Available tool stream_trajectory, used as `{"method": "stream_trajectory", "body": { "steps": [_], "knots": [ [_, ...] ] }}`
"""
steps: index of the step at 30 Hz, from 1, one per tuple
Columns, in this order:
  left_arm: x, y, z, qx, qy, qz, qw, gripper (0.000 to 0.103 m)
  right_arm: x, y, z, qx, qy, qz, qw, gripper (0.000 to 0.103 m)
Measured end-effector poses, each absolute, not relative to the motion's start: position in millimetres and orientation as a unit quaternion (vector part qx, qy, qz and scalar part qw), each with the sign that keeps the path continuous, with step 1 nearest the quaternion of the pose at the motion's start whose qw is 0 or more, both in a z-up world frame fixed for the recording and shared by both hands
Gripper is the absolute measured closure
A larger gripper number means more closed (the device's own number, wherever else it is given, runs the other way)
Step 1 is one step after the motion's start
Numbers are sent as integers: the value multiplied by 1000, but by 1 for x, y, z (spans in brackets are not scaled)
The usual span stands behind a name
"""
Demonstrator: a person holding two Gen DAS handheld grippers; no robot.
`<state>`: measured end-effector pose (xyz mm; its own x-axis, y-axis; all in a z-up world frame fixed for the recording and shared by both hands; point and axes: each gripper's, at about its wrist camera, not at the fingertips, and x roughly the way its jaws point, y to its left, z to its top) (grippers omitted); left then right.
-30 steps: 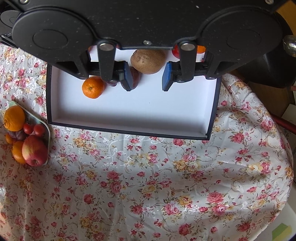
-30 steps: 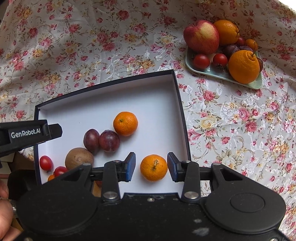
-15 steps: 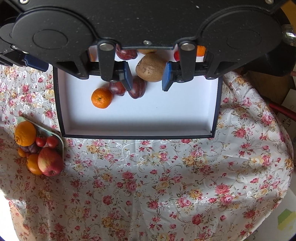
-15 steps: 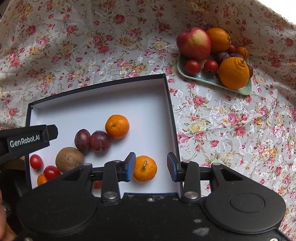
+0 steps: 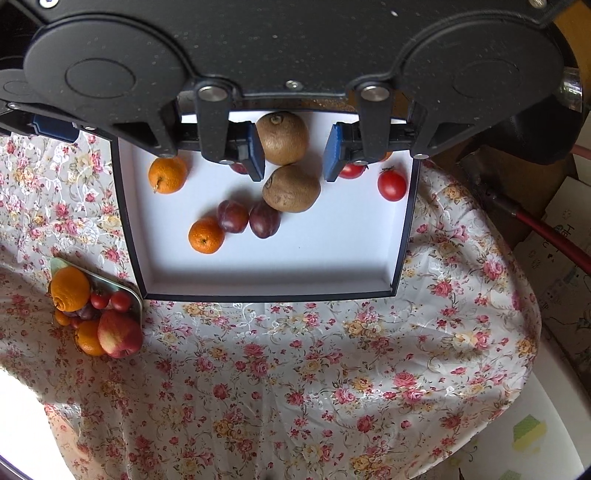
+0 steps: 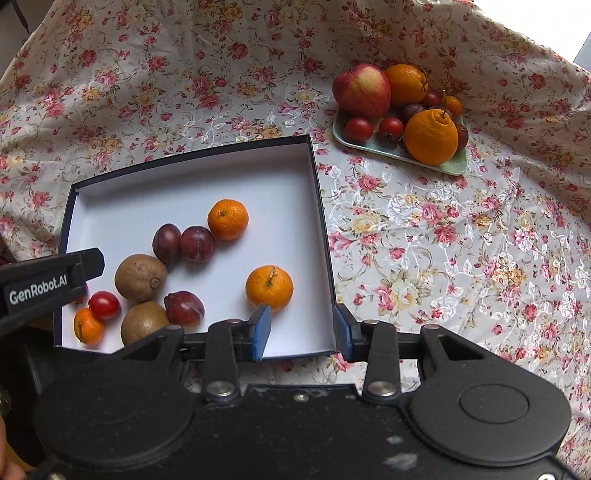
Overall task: Organize fruits
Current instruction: 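Raise both open tools up and away from the white box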
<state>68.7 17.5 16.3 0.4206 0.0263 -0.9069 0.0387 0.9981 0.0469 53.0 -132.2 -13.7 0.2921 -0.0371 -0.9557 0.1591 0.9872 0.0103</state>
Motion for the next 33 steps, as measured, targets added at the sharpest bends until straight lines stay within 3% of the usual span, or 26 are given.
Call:
{"method": "stream_trajectory", "body": {
  "steps": [33],
  "knots": [
    [17,-1,15,36,529,2,848,59,-23,-145,11,27,556,-62,828,64]
  ]
}}
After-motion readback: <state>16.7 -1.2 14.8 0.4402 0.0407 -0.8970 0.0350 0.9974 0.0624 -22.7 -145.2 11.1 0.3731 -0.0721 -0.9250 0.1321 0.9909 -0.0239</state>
